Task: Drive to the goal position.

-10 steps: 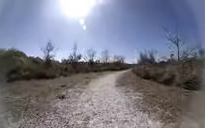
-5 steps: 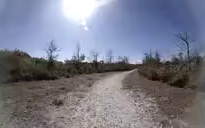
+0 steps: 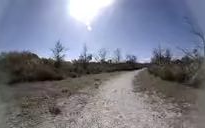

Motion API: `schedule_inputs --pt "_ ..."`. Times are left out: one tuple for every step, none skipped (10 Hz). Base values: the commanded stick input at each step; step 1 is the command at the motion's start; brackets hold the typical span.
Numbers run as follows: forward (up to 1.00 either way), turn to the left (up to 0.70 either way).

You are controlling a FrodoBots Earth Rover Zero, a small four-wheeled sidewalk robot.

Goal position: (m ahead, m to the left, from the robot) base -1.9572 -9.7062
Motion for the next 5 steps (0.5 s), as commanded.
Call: schedule_inputs --pt "0.7 0.0" --pt "0.7 0.0" --pt "0.69 -0.04" --pt "0.68 -0.15" --pt "0.66 -0.26"
